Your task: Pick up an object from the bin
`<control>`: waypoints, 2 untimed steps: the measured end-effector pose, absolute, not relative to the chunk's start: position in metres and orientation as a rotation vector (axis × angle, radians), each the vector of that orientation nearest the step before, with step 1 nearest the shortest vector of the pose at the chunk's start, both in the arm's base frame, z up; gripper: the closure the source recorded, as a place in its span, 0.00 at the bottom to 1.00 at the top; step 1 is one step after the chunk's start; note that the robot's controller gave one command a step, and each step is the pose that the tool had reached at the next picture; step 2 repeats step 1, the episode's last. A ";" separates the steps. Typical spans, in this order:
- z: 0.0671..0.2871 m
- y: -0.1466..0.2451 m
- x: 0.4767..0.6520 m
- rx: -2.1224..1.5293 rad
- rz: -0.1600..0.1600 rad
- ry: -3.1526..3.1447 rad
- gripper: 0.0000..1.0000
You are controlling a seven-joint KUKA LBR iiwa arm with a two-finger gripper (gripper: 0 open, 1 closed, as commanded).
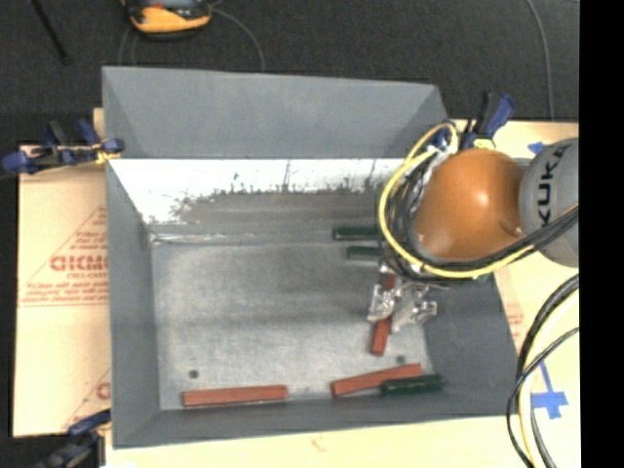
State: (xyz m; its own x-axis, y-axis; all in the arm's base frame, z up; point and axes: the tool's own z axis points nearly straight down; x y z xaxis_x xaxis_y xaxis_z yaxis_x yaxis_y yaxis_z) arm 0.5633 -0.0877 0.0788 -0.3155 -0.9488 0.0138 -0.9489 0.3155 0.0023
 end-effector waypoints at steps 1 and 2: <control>0.214 -0.109 0.561 1.854 0.001 -2.541 1.00; 0.214 -0.109 0.561 1.854 0.001 -2.541 1.00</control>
Offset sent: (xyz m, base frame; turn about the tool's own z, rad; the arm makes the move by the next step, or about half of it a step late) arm 0.0000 0.0000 0.0000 0.0000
